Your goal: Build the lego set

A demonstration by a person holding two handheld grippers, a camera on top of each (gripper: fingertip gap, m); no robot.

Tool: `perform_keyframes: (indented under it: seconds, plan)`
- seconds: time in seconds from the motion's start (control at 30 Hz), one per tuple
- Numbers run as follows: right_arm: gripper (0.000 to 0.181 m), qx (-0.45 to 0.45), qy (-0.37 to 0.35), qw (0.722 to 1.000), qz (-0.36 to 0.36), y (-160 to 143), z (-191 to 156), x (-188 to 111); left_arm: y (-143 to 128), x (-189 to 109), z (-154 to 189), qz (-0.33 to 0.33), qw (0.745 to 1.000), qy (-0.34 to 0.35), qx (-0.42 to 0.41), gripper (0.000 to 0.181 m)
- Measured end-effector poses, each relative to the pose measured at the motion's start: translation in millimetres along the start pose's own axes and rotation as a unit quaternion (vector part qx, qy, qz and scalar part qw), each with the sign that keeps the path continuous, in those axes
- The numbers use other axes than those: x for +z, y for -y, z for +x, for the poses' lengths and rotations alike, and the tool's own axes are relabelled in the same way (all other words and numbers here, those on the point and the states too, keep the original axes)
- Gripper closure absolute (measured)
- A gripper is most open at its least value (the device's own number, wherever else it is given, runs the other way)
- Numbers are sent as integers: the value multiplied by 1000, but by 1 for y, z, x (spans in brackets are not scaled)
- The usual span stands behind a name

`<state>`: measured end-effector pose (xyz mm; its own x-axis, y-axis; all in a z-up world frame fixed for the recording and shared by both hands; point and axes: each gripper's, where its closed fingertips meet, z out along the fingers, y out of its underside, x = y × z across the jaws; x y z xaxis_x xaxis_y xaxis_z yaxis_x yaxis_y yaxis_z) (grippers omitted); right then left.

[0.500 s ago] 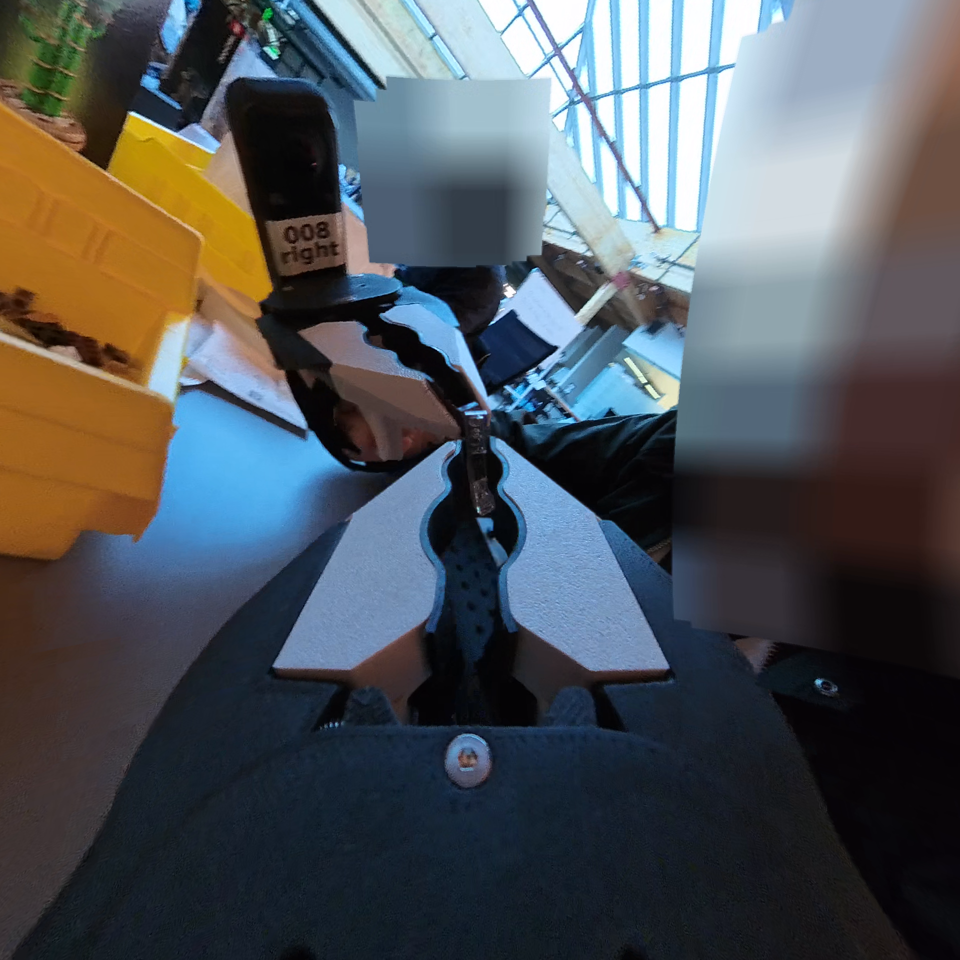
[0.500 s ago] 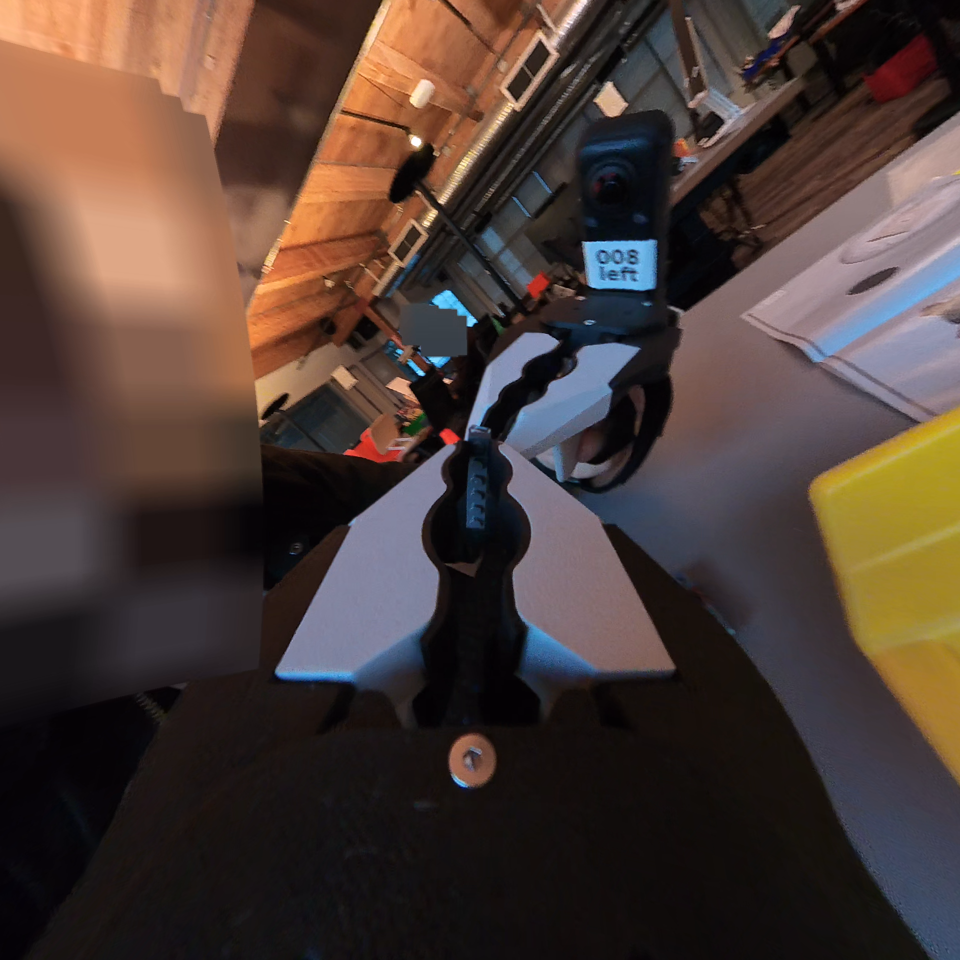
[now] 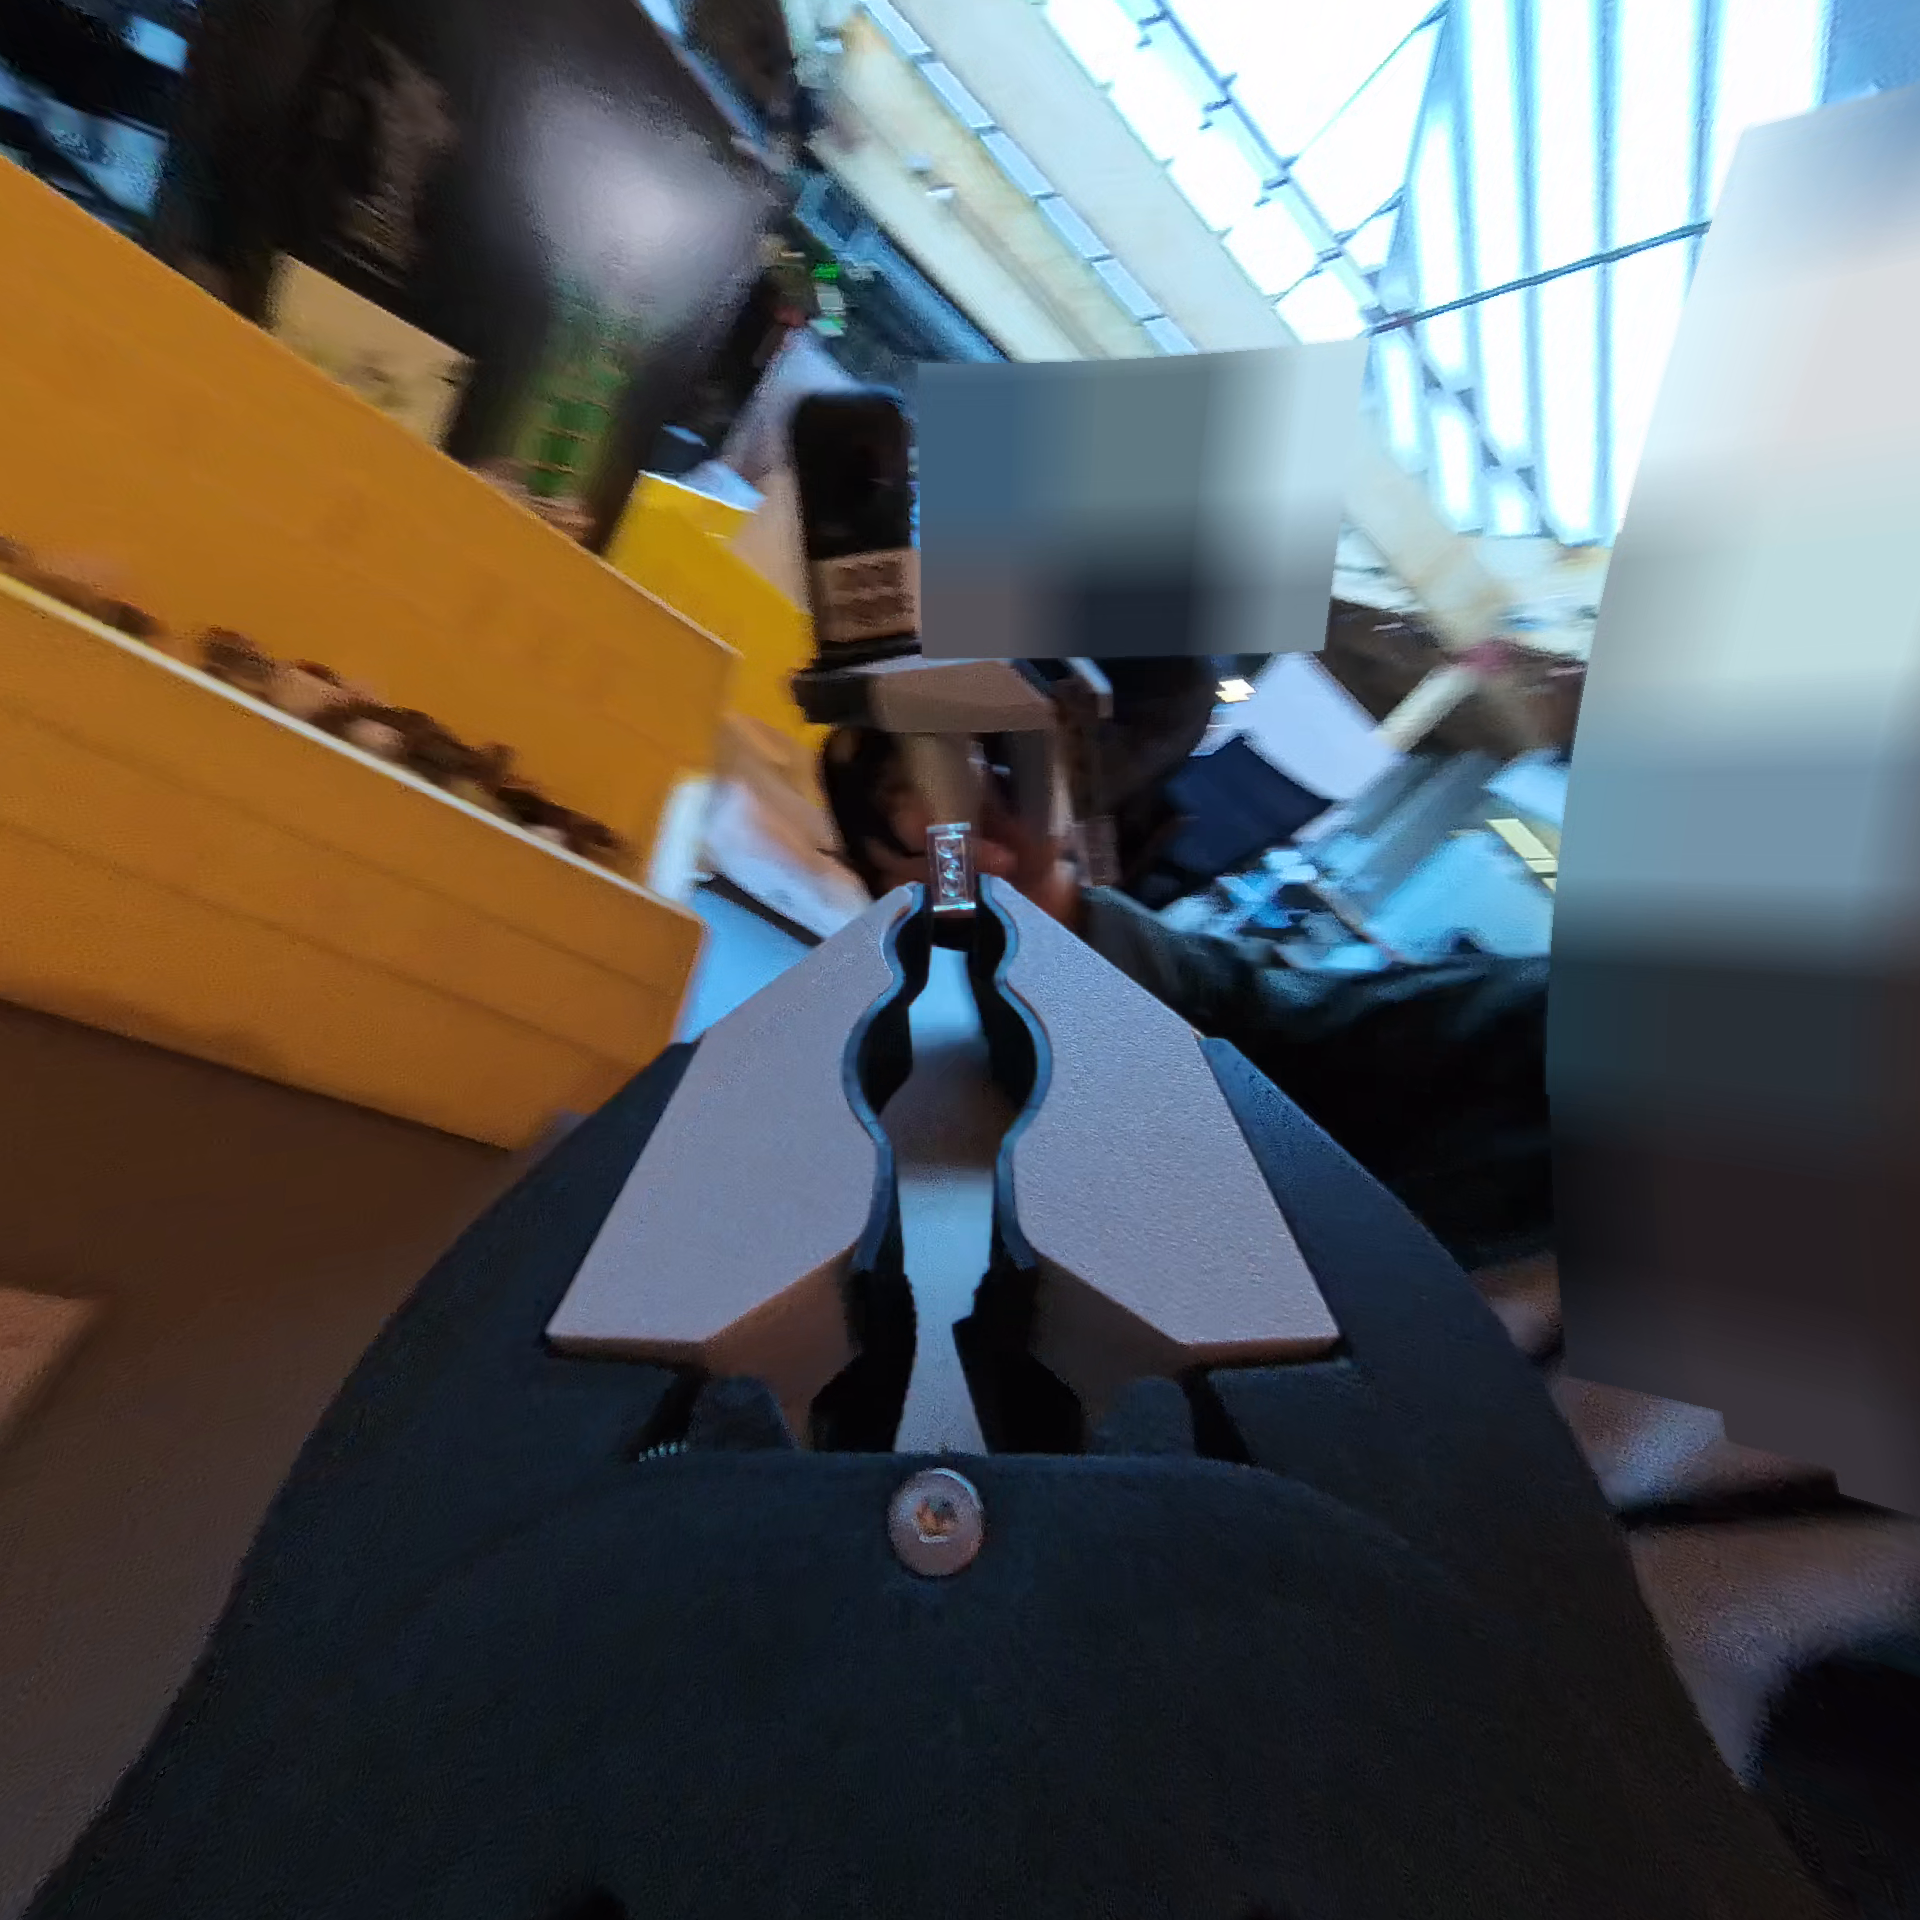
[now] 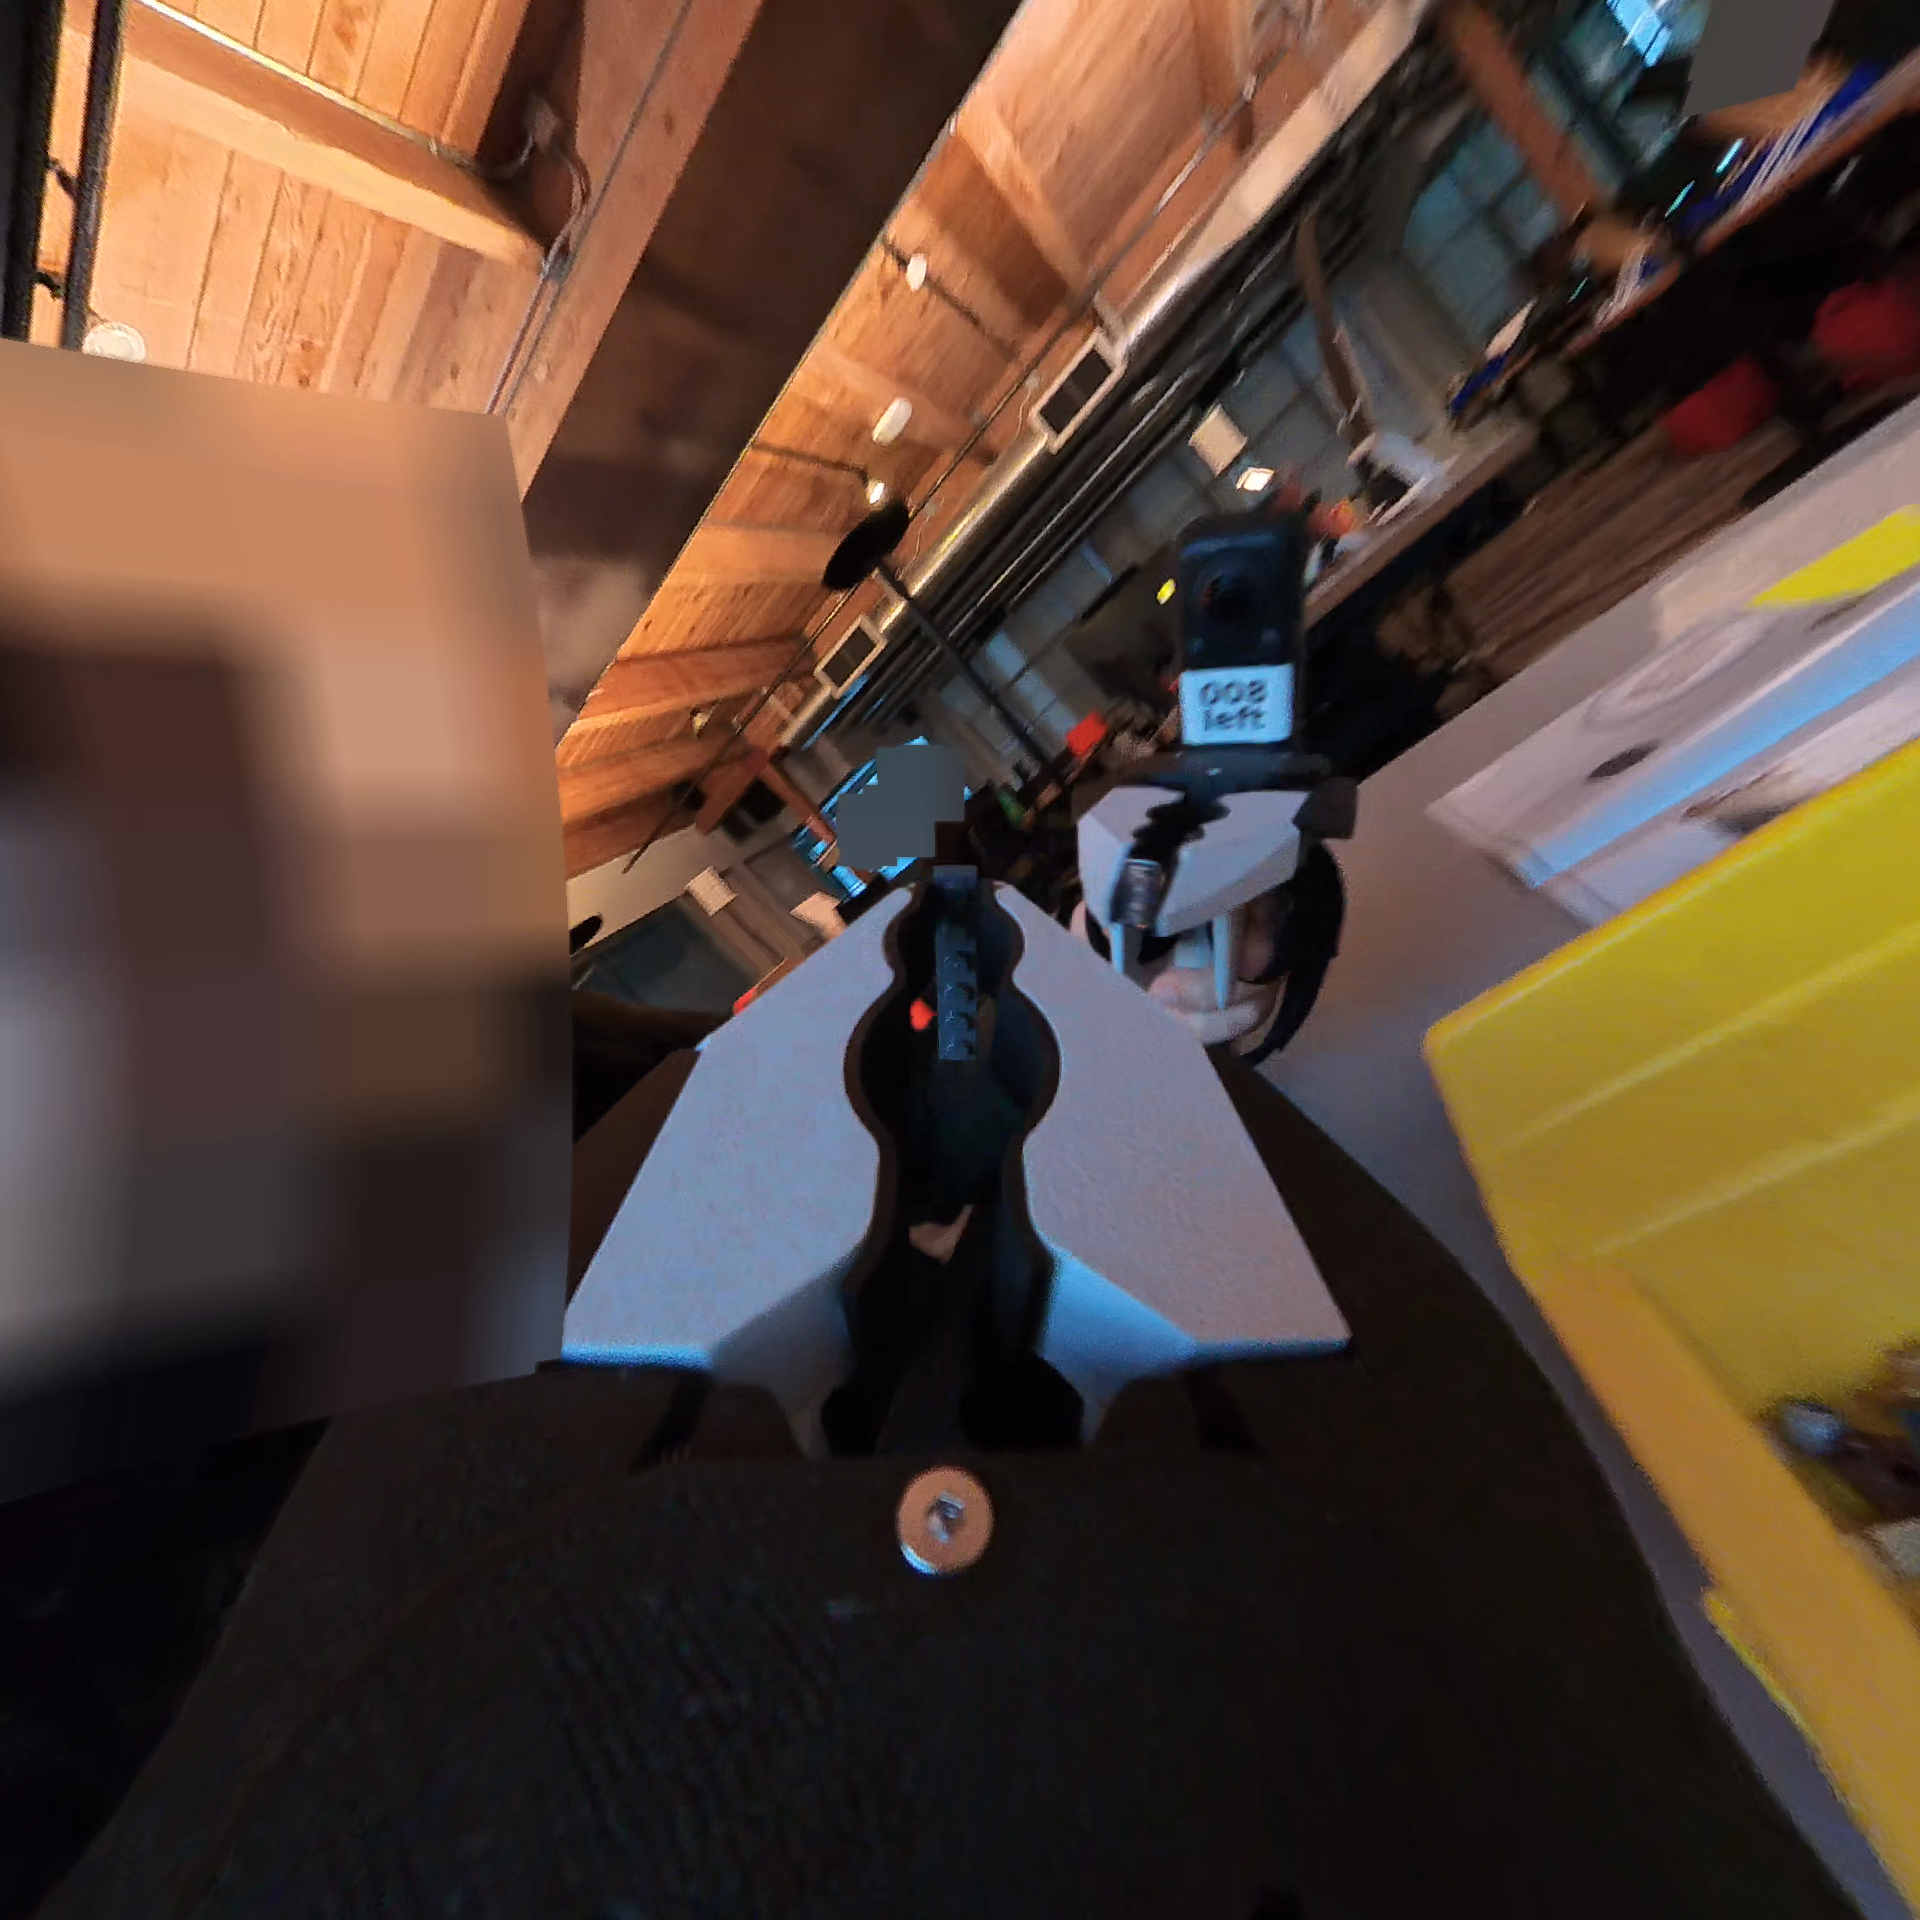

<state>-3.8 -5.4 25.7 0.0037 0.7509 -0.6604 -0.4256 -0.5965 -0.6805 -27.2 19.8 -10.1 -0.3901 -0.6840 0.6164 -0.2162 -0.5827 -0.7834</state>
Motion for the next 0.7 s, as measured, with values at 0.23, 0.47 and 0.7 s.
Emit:
perform_keyframes:
  seconds: [0.23,0.47,0.7]
  plan:
    - [176,-77,-80,988,104,41,2,-58,32,44,-86,-129,969,203,49,132]
    - [176,-71,-119,985,104,41,18,-71,25,45,-55,-96,990,100,5,137]
    - [176,-81,-107,987,92,34,14,-61,8,71,-10,-138,989,29,48,152]
